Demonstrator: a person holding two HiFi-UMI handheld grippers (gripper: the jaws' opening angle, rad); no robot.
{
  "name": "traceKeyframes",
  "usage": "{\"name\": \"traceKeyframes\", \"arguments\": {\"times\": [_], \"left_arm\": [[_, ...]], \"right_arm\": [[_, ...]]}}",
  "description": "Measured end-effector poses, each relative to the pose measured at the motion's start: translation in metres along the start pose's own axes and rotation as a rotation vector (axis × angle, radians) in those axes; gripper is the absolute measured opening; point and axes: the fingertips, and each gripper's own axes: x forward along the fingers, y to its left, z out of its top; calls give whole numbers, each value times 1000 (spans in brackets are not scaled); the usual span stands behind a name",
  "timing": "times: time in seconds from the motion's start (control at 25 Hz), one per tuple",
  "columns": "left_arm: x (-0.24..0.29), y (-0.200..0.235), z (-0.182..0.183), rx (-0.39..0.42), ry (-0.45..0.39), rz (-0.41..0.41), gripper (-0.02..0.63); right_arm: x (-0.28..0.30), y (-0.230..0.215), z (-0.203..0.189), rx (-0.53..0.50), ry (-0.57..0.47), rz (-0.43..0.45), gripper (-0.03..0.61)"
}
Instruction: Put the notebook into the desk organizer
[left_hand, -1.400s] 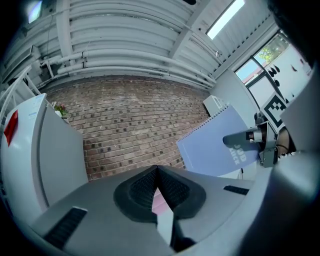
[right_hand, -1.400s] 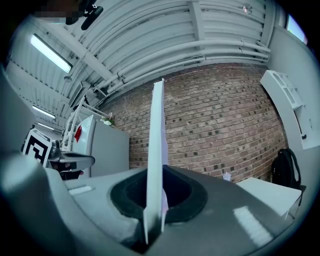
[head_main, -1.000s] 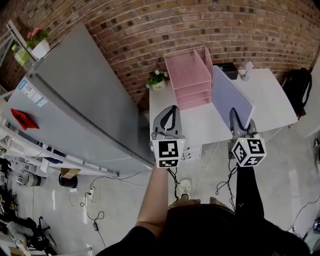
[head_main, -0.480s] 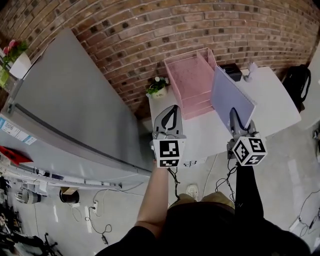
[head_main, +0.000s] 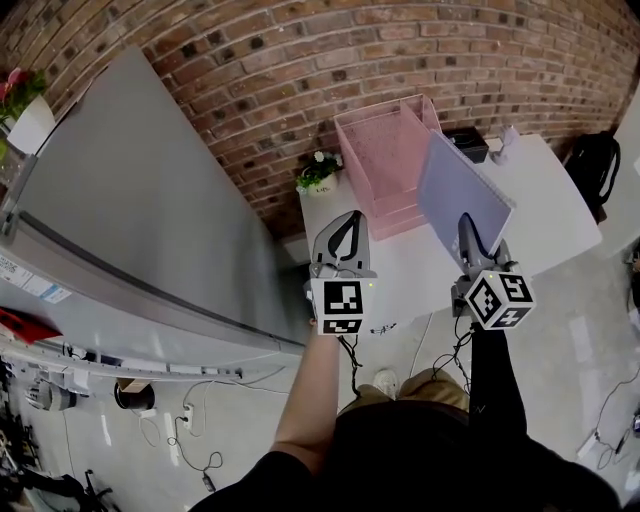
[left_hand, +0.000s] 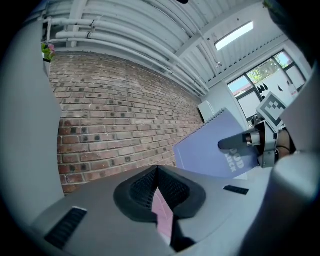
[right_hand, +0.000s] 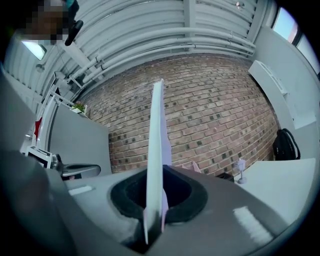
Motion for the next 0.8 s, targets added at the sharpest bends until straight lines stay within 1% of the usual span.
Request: {"name": "traceKeyframes", "arguments": {"times": [0.2, 0.44, 0.8], "left_arm": [[-3, 14, -2, -2, 6, 26, 8], [0, 35, -8, 16, 29, 61, 8], [33, 78, -7, 31, 41, 126, 8]], "right_arm": [[17, 10, 1, 19, -2, 35, 31], [56, 24, 3, 48, -12, 90, 31], [135, 34, 7, 109, -11, 162, 31]]}}
